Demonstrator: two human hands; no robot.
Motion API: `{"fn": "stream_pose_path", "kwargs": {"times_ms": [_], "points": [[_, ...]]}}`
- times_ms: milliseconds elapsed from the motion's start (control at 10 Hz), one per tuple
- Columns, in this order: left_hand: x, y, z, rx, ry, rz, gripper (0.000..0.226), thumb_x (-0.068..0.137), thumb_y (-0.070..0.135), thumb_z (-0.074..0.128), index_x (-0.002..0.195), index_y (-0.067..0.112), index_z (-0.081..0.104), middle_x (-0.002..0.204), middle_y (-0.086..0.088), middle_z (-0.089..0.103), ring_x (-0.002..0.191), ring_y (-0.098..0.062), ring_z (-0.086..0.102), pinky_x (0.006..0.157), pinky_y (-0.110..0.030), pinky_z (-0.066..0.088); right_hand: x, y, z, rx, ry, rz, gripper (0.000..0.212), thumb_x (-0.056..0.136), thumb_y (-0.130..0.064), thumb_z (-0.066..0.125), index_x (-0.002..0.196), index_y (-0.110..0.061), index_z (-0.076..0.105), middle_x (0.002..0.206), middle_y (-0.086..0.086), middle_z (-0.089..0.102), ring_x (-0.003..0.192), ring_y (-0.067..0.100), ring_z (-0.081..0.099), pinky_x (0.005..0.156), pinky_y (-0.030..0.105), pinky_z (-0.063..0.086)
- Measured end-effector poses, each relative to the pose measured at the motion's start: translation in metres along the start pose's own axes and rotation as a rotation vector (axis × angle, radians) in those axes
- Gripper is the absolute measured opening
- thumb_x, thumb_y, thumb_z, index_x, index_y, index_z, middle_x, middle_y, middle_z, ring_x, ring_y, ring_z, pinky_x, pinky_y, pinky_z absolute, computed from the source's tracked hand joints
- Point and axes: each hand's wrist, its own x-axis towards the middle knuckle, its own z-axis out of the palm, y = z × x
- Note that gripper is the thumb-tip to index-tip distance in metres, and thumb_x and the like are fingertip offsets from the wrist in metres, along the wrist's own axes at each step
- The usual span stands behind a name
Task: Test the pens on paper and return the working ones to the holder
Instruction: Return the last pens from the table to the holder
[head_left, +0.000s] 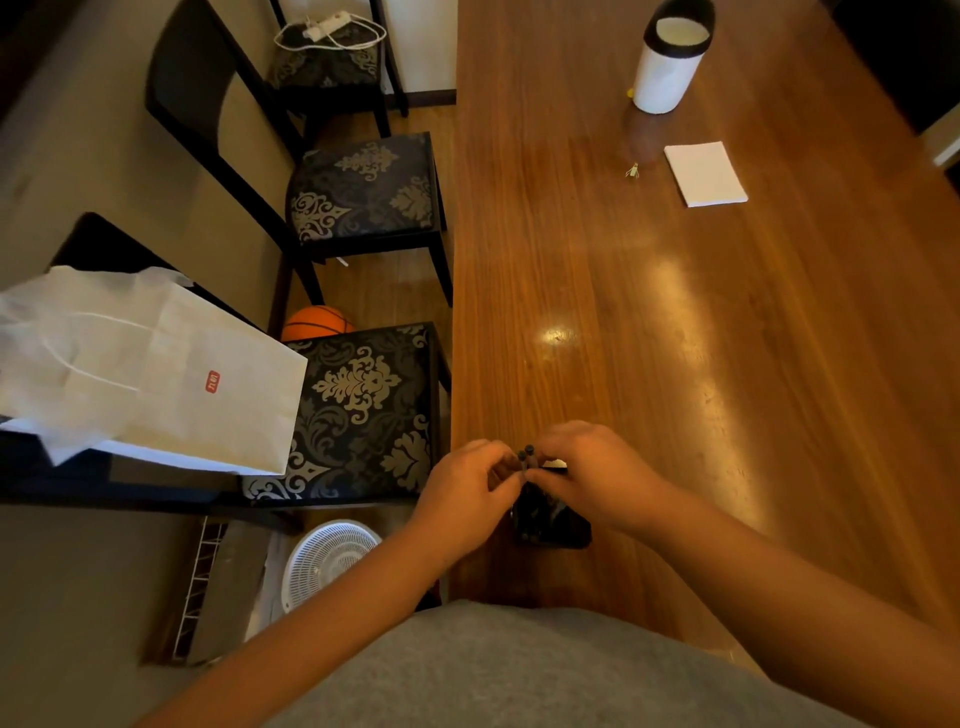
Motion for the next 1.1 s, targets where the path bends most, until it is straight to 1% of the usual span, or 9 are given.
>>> {"fn": "stream_pose_path", "kwargs": {"times_ms": [100,200,300,400,600,700,900,1000,1100], "points": [[0.002,0.000,-0.001,-0.004,-0.014,-0.011,0.009,0.086,0.023,0.068,0.095,0.021,0.066,0.088,0.010,0.058,0.077,-0.002,0.056,0.069,-0.021,0.049,0.001,0.001,0.001,-0.018,-0.015,-0.009,0.020,0.090,-0.043,0.061,0.076,-0.029,0.055,0.071,-0.017,0.043,0.070,0.007,0.043,0.065,0.026,0.030],[0.002,-0.002,-0.002,-0.016,-0.013,-0.016,0.011,0.085,0.020,0.070,0.095,0.020,0.066,0.088,0.010,0.058,0.076,-0.003,0.057,0.070,-0.023,0.050,0.003,0.002,0.001,-0.055,-0.032,-0.021,0.018,0.089,-0.043,0.063,0.081,-0.026,0.062,0.072,-0.018,0.040,0.071,0.007,0.044,0.065,0.027,0.030],[0.001,-0.002,-0.003,-0.034,-0.024,-0.022,0.011,0.084,0.020,0.070,0.094,0.022,0.066,0.088,0.011,0.058,0.076,-0.002,0.057,0.070,-0.023,0.051,0.007,0.003,0.000,-0.111,-0.069,-0.033,0.020,0.087,-0.044,0.064,0.082,-0.025,0.064,0.074,-0.016,0.042,0.074,0.012,0.053,0.064,0.027,0.029],[0.000,-0.003,-0.003,-0.041,-0.034,-0.039,0.011,0.085,0.020,0.070,0.094,0.023,0.066,0.089,0.011,0.058,0.077,-0.002,0.058,0.071,-0.023,0.051,0.008,0.004,0.001,-0.119,-0.085,-0.043,0.022,0.086,-0.042,0.066,0.079,-0.022,0.063,0.073,-0.014,0.043,0.074,0.014,0.054,0.062,0.028,0.029],[-0.003,-0.007,0.001,-0.079,-0.036,-0.070,0.013,0.084,0.020,0.070,0.096,0.024,0.066,0.090,0.010,0.061,0.077,-0.002,0.058,0.070,-0.019,0.051,0.010,0.004,0.005,-0.104,-0.100,-0.020,0.024,0.087,-0.043,0.064,0.082,-0.020,0.061,0.075,-0.012,0.044,0.072,0.011,0.046,0.064,0.029,0.029],[-0.005,-0.012,0.001,-0.107,-0.030,-0.106,0.011,0.086,0.024,0.068,0.096,0.029,0.066,0.089,0.013,0.063,0.078,0.001,0.059,0.068,-0.017,0.051,0.009,0.004,0.005,-0.088,-0.110,-0.010,0.023,0.088,-0.043,0.063,0.080,-0.022,0.058,0.076,-0.012,0.046,0.071,0.008,0.043,0.064,0.028,0.030],[-0.017,-0.030,-0.002,-0.057,-0.018,-0.174,0.006,0.091,0.031,0.062,0.096,0.032,0.066,0.085,0.014,0.064,0.076,0.002,0.059,0.064,-0.018,0.050,0.004,0.004,0.002,-0.073,-0.118,0.006,0.024,0.089,-0.049,0.060,0.083,-0.026,0.056,0.078,-0.013,0.051,0.072,0.009,0.050,0.063,0.025,0.035],[-0.028,-0.043,-0.004,-0.055,-0.024,-0.244,0.008,0.092,0.032,0.061,0.091,0.040,0.062,0.082,0.014,0.064,0.075,0.005,0.059,0.063,-0.017,0.049,0.001,0.001,-0.002,-0.015,-0.092,0.035,0.037,0.086,-0.059,0.055,0.101,-0.026,0.064,0.089,-0.010,0.062,0.082,0.010,0.056,0.067,0.027,0.042],[-0.046,-0.064,-0.006,-0.049,-0.050,-0.334,0.009,0.093,0.033,0.060,0.089,0.042,0.060,0.082,0.014,0.065,0.078,0.008,0.059,0.063,-0.015,0.048,-0.008,0.002,-0.017,0.013,-0.014,0.088,0.053,0.082,-0.066,0.053,0.119,-0.028,0.063,0.106,-0.012,0.064,0.099,0.009,0.058,0.080,0.027,0.045]]}}
